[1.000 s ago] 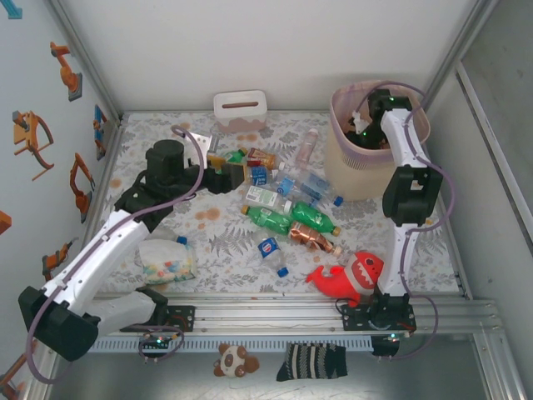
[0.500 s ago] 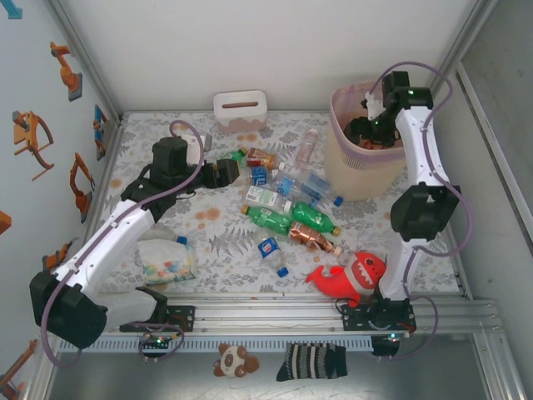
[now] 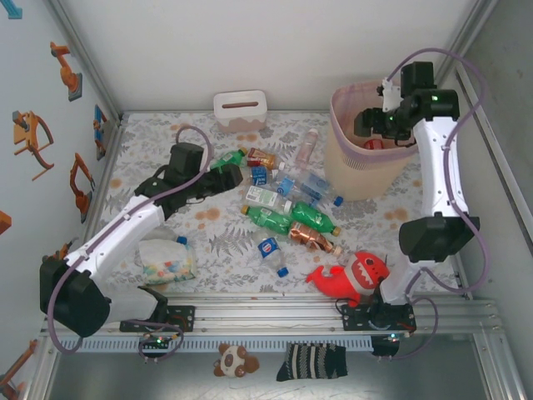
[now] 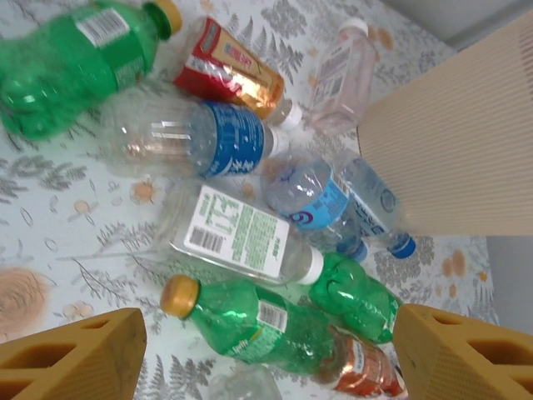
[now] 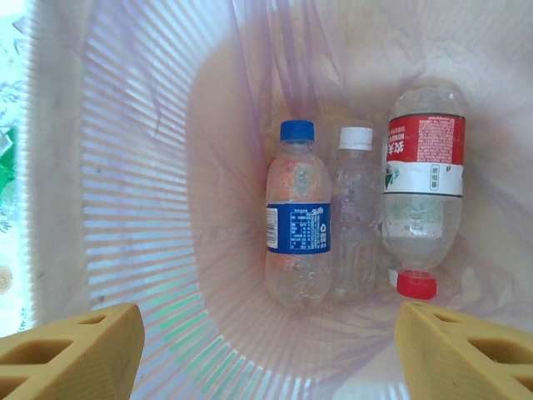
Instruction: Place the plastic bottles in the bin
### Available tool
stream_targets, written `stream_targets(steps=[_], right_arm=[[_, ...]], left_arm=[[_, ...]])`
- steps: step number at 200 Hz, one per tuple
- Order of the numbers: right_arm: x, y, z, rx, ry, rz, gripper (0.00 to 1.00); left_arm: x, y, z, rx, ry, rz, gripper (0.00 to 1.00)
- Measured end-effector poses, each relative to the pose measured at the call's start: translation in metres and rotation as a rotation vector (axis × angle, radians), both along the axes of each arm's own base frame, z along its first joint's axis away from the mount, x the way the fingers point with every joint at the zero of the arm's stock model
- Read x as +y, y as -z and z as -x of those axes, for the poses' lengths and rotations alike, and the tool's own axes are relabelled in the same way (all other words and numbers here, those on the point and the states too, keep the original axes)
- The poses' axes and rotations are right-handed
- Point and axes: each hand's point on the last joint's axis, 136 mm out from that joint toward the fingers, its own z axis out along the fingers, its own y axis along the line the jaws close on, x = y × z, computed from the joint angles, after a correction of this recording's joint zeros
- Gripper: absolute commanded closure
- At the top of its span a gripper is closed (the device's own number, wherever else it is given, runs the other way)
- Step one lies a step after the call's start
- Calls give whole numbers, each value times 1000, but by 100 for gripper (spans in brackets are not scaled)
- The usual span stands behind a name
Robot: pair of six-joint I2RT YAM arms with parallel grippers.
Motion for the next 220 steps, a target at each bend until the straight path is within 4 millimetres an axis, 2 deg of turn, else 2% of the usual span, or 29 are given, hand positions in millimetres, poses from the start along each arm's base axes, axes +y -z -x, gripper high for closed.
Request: stream_targets(steps=[35, 100, 120, 136, 165, 207, 220], right_arm=[[0, -16, 13, -58, 8, -9, 22], [5, -48, 43, -206, -3, -50, 22], [10, -48, 47, -224, -18, -78, 22], [14, -44, 50, -226, -29, -101, 22], [18, -35, 50, -212, -40, -126, 22], [23, -33, 50, -213, -55, -149, 22], [23, -35, 51, -219, -56, -149, 22]], left_arm=[[-16, 22, 20, 79, -20, -4, 23], [-24, 72, 63, 239, -103, -27, 21], [-27, 91, 77, 291, -123, -18, 21], [-31, 98, 84, 315, -126, -11, 19], [-47, 106, 86, 339, -121, 39, 19], [-55, 146, 97, 432, -130, 58, 20], [-56, 152, 100, 455, -133, 54, 19]])
